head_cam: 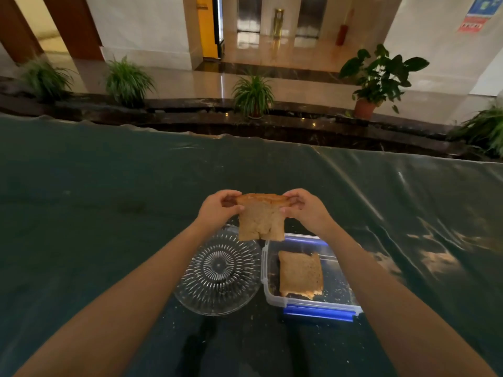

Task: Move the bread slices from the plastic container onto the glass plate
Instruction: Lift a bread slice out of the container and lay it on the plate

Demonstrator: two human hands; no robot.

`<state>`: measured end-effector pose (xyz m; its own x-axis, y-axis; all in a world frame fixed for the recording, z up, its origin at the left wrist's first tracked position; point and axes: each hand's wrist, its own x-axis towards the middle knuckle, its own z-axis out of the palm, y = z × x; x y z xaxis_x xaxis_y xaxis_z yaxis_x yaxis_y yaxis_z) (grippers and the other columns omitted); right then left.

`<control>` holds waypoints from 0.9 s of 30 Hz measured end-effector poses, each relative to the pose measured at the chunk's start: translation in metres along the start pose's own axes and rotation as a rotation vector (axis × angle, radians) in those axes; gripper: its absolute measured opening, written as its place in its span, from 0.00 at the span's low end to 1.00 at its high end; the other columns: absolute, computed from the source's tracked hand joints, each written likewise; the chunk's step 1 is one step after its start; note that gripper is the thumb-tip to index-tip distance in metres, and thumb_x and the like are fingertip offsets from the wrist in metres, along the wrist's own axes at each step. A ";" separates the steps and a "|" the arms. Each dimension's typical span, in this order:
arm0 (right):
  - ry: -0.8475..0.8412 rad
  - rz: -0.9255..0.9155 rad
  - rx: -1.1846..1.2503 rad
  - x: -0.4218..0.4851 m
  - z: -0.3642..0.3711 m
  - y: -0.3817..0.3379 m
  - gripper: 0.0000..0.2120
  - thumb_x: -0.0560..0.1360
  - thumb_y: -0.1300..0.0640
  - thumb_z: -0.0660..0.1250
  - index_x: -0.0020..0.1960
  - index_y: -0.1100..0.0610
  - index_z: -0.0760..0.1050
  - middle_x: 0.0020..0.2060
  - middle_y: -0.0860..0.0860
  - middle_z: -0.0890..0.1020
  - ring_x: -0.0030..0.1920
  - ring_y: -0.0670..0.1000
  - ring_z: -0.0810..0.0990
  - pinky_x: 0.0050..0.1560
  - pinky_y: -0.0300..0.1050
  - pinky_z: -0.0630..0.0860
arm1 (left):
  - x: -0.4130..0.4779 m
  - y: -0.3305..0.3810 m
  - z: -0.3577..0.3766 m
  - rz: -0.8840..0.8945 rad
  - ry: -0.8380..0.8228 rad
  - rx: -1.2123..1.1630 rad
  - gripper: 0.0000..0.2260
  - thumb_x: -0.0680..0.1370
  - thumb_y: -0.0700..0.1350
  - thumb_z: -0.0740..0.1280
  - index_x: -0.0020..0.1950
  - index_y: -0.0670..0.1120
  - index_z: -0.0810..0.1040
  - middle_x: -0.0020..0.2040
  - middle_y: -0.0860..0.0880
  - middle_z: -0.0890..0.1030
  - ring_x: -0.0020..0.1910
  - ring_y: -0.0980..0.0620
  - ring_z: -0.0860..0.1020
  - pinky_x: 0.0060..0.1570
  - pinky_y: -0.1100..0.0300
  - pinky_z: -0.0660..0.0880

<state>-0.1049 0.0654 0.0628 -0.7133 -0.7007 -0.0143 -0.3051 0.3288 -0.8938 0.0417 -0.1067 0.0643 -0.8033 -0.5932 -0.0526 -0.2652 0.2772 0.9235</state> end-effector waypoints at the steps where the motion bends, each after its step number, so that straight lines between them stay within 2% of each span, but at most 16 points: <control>1: -0.020 0.009 0.022 0.004 0.008 -0.003 0.13 0.68 0.64 0.72 0.50 0.55 0.74 0.41 0.49 0.80 0.40 0.46 0.80 0.48 0.40 0.78 | 0.000 -0.003 -0.008 -0.018 0.012 -0.016 0.18 0.72 0.36 0.71 0.62 0.39 0.77 0.56 0.41 0.81 0.51 0.50 0.79 0.54 0.59 0.77; 5: -0.090 0.076 0.151 0.016 0.039 -0.010 0.13 0.69 0.66 0.71 0.52 0.58 0.73 0.41 0.51 0.80 0.46 0.53 0.80 0.50 0.52 0.80 | -0.001 -0.020 -0.033 -0.100 0.055 -0.071 0.18 0.72 0.36 0.71 0.62 0.38 0.77 0.57 0.38 0.81 0.54 0.45 0.80 0.60 0.50 0.77; 7: -0.115 0.124 0.151 0.017 0.052 -0.008 0.15 0.70 0.65 0.71 0.55 0.61 0.73 0.45 0.54 0.80 0.47 0.54 0.80 0.49 0.50 0.80 | -0.004 -0.030 -0.036 -0.145 0.066 -0.082 0.19 0.72 0.35 0.71 0.62 0.38 0.76 0.57 0.36 0.80 0.56 0.41 0.79 0.61 0.46 0.76; 9: -0.150 0.176 0.139 0.024 0.074 -0.005 0.17 0.70 0.65 0.70 0.57 0.63 0.72 0.48 0.58 0.79 0.49 0.54 0.79 0.46 0.45 0.80 | -0.003 -0.048 -0.044 -0.206 0.086 -0.092 0.19 0.72 0.35 0.71 0.63 0.37 0.76 0.58 0.36 0.80 0.54 0.43 0.79 0.61 0.45 0.76; 13: -0.179 0.261 0.105 0.023 0.094 0.008 0.17 0.72 0.66 0.68 0.59 0.67 0.70 0.47 0.58 0.77 0.48 0.55 0.78 0.43 0.44 0.79 | -0.007 -0.069 -0.042 -0.303 0.050 -0.089 0.20 0.73 0.36 0.70 0.64 0.37 0.75 0.58 0.36 0.80 0.51 0.45 0.79 0.60 0.45 0.76; 16: -0.218 0.318 0.050 0.028 0.111 0.021 0.17 0.73 0.67 0.67 0.60 0.68 0.69 0.44 0.56 0.77 0.48 0.54 0.77 0.44 0.46 0.79 | -0.002 -0.086 -0.042 -0.365 0.036 -0.064 0.20 0.73 0.37 0.70 0.64 0.36 0.75 0.52 0.39 0.81 0.48 0.44 0.79 0.58 0.48 0.77; 19: -0.216 0.354 -0.022 0.034 0.126 0.034 0.16 0.73 0.65 0.66 0.60 0.66 0.70 0.50 0.61 0.80 0.48 0.54 0.78 0.40 0.41 0.78 | 0.006 -0.099 -0.039 -0.416 0.012 -0.037 0.18 0.74 0.37 0.69 0.63 0.36 0.75 0.49 0.41 0.80 0.47 0.46 0.79 0.57 0.50 0.77; 21: -0.195 0.366 -0.074 0.039 0.134 0.042 0.15 0.73 0.64 0.66 0.58 0.64 0.71 0.54 0.63 0.80 0.51 0.58 0.80 0.46 0.48 0.81 | 0.013 -0.107 -0.037 -0.447 0.004 -0.022 0.17 0.73 0.36 0.69 0.62 0.36 0.77 0.51 0.38 0.82 0.48 0.46 0.79 0.58 0.49 0.77; 24: -0.166 0.362 -0.157 0.047 0.146 0.051 0.12 0.73 0.63 0.65 0.56 0.64 0.73 0.54 0.64 0.80 0.54 0.62 0.80 0.55 0.59 0.78 | 0.022 -0.116 -0.034 -0.475 -0.006 0.031 0.14 0.74 0.36 0.67 0.59 0.37 0.80 0.49 0.39 0.83 0.47 0.46 0.79 0.59 0.47 0.77; 27: -0.137 0.340 -0.245 0.052 0.156 0.057 0.12 0.74 0.62 0.63 0.57 0.63 0.75 0.54 0.62 0.80 0.54 0.61 0.80 0.56 0.55 0.77 | 0.030 -0.124 -0.031 -0.482 -0.003 0.082 0.14 0.74 0.38 0.66 0.59 0.38 0.80 0.53 0.38 0.83 0.51 0.43 0.81 0.60 0.47 0.77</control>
<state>-0.0603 -0.0514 -0.0586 -0.7136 -0.5989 -0.3634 -0.2198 0.6840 -0.6956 0.0673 -0.1821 -0.0403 -0.5801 -0.6668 -0.4678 -0.6484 0.0305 0.7607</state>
